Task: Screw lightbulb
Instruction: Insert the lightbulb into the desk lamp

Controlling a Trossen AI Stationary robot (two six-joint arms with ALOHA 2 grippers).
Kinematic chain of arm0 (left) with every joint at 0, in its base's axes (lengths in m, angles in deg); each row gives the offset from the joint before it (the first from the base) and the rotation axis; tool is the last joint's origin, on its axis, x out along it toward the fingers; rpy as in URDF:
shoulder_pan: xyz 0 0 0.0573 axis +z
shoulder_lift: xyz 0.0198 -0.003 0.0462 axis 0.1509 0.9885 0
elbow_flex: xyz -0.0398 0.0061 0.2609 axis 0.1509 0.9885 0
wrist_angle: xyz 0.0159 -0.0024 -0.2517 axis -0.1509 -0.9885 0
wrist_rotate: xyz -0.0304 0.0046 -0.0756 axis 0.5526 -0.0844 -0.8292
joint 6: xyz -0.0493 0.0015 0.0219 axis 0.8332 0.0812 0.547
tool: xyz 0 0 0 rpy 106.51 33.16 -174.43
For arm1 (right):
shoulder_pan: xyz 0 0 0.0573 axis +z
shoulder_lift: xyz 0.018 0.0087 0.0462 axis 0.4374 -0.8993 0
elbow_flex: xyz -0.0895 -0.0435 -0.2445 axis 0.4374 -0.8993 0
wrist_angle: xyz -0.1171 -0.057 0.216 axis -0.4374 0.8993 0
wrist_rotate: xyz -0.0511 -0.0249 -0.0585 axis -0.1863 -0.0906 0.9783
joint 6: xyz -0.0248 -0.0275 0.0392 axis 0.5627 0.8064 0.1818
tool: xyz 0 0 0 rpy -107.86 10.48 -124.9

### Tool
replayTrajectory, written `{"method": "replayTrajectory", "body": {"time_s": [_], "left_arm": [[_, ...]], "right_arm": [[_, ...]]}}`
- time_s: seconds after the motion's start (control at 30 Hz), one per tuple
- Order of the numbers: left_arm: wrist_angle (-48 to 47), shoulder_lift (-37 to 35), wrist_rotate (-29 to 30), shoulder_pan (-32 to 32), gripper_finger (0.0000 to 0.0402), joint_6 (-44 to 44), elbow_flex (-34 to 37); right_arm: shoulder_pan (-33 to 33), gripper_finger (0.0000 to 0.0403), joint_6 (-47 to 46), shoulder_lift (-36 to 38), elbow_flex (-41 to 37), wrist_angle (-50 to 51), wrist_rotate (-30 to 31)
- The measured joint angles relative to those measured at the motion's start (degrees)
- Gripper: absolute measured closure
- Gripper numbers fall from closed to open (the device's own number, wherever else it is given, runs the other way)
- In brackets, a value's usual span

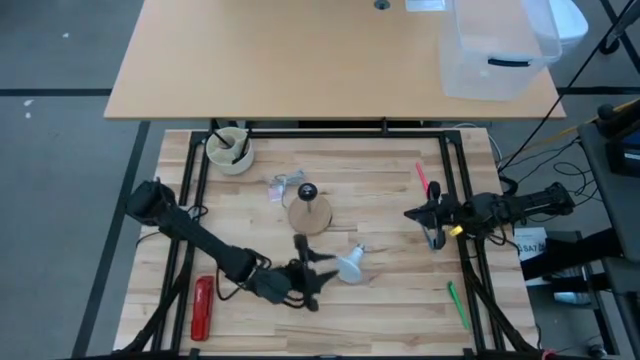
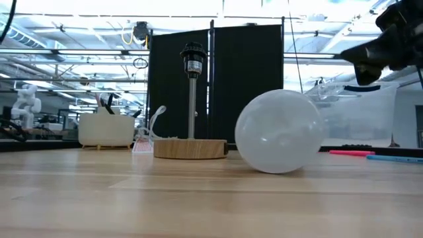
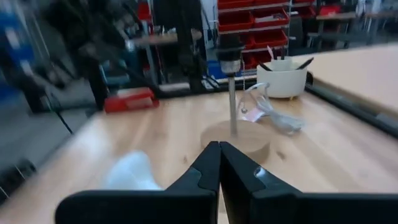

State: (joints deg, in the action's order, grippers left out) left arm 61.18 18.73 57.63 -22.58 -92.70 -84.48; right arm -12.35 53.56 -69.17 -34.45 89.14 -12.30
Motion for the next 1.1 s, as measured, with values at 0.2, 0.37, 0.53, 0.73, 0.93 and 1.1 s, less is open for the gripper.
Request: {"method": "replayTrajectory", "body": {"time_s": [0.2, 0.37, 0.53, 0.73, 0.93, 1.1], "left_arm": [[-7.9, -0.1, 5.1, -0.8, 0.0229, 23.4, 2.7], [-6.6, 0.4, 5.3, -2.8, 0.0245, 34.6, 9.5], [-3.7, 0.2, 5.4, -4.6, 0.0248, 41.1, 15.6], [-3.7, 0.3, 6.6, -4.3, 0.0248, 46.2, 20.1], [-3.6, 0.3, 12.5, -2.6, 0.0248, 47.4, 23.0], [-3.7, 0.3, 15.2, -0.4, 0.0248, 49.8, 23.8]], "right_arm": [[0.0, 0.0399, -13.6, 0.0, 0.0, -7.3, -0.7], [0.0, 0.0399, -12.4, -1.9, 0.0, -8.2, -9.2], [0.0, 0.0399, -7.2, -7.5, 0.0, -15.2, -14.6], [0.0, 0.0398, 0.8, -17.5, 3.2, -17.8, -16.4], [0.0, 0.0398, 4.7, -30.6, 16.2, -7.9, -11.9], [0.0, 0.0398, 11.9, -41.2, 29.0, 0.6, -4.3]]}}
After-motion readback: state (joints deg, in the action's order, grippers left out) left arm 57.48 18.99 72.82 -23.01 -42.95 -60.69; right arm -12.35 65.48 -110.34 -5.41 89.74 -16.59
